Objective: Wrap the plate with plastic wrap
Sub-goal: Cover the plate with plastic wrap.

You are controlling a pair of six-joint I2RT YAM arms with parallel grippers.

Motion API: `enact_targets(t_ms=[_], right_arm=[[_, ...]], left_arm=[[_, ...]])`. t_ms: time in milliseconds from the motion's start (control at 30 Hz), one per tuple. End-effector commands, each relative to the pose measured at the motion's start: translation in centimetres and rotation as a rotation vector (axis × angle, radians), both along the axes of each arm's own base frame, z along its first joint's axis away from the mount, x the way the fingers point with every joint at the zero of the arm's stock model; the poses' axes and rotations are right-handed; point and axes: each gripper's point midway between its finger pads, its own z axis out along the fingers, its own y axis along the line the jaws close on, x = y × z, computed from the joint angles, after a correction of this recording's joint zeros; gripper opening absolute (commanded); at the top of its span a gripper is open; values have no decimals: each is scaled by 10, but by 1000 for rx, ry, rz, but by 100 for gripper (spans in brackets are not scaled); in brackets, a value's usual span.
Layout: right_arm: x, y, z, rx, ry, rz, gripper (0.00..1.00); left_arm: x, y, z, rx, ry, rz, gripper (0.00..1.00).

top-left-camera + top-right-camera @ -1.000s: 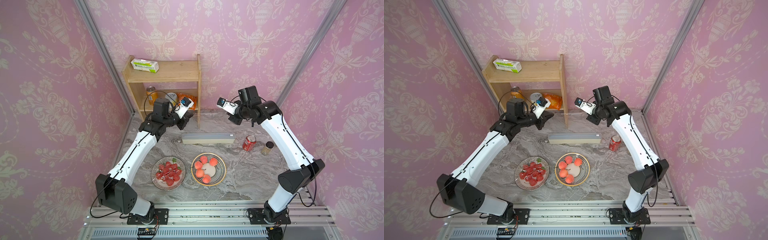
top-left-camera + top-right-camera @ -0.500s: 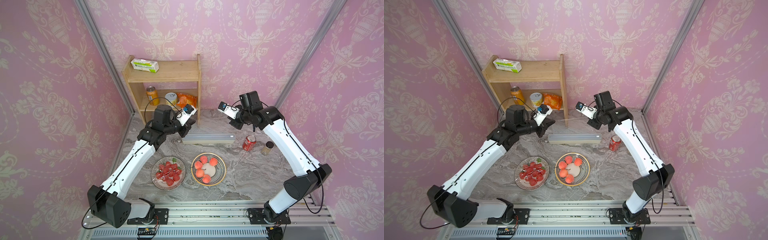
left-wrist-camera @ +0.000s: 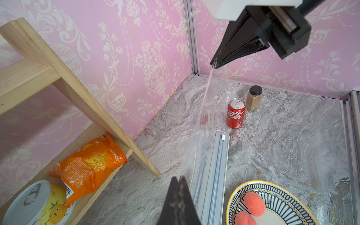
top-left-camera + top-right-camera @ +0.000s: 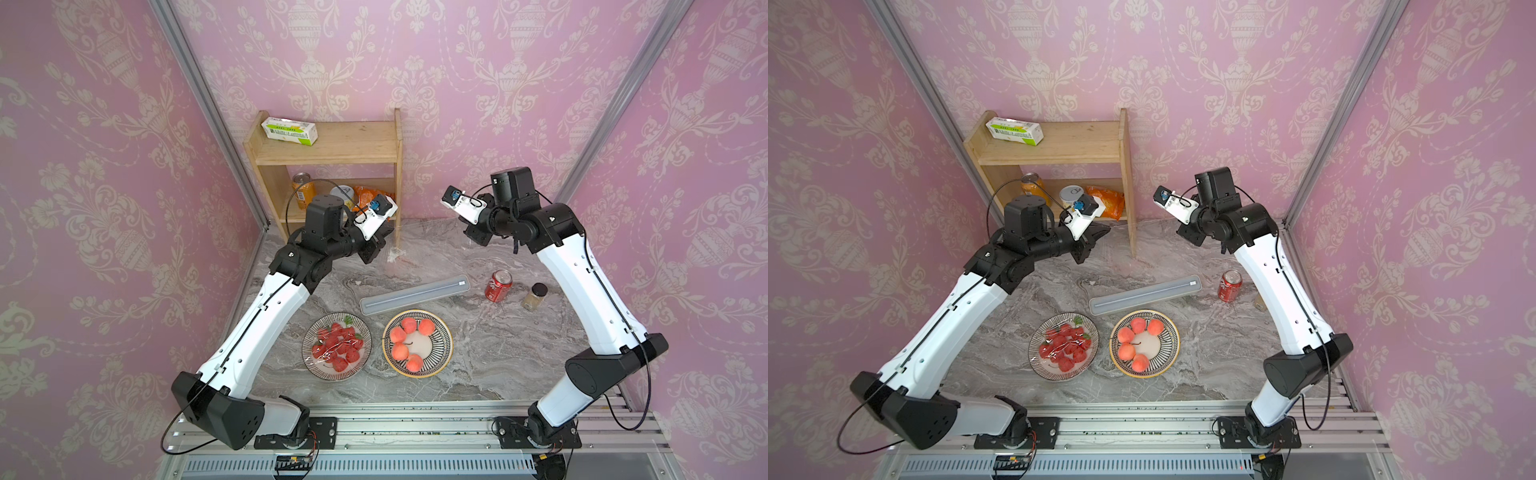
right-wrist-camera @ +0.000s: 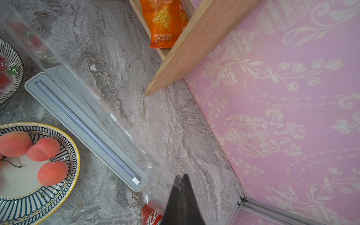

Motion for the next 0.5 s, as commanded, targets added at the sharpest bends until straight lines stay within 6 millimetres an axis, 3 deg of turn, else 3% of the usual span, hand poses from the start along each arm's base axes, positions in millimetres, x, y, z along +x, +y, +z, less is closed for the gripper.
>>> enact_targets(t_ms=[0, 267, 467], right_arm=[[-6, -2, -5, -1, 24, 6, 0], [-9, 0, -19, -8, 67, 8, 0], [-38, 2, -39, -2, 147, 46, 0]], left_arm=[[0, 2, 17, 6, -69, 7, 0], [4, 4, -3, 31, -35, 27, 0], [-23, 10, -32, 17, 68, 13, 0]])
